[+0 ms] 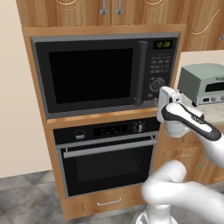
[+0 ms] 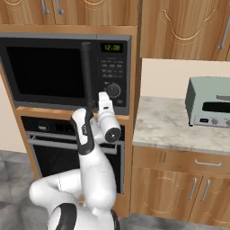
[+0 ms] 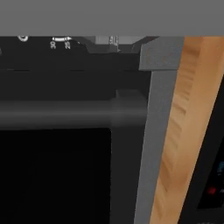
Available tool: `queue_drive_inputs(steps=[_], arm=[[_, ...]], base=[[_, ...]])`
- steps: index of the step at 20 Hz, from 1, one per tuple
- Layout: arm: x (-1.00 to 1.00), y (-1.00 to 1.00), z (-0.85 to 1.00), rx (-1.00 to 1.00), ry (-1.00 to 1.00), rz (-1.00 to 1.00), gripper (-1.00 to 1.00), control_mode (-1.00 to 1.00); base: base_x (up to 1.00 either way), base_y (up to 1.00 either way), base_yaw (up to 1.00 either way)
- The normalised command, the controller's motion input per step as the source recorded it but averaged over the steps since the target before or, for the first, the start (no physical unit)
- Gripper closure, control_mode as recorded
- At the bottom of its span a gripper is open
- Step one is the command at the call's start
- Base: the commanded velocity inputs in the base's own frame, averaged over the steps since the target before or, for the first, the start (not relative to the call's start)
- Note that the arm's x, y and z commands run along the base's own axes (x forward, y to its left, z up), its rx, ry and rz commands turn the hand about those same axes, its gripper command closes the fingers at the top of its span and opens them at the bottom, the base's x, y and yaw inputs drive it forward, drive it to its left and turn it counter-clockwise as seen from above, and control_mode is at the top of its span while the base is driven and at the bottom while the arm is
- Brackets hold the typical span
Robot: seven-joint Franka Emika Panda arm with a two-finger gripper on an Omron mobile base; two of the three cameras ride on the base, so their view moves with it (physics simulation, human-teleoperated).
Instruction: Pick the squash from the sink and place it in the bowl. Then pick the bowl and place it in the microwave. Then close the microwave door and press the start button.
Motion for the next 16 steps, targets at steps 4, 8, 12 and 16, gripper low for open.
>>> queue_drive_inputs(steps=[4,8,12,16], arm=[[0.39,-0.01,-0.09,0.0,0.0,-0.09,1.0,-1.0],[0.47,0.0,-0.08,0.01,0.0,-0.09,1.0,-1.0],[0.46,-0.16,0.0,0.05,0.0,-0.06,1.0,-1.0],[0.37,-0.28,0.0,0.08,0.0,-0.01,1.0,-1.0]], base=[[0.0,0.0,0.0],[0.0,0.0,0.0],[0.0,0.0,0.0],[0.0,0.0,0.0]])
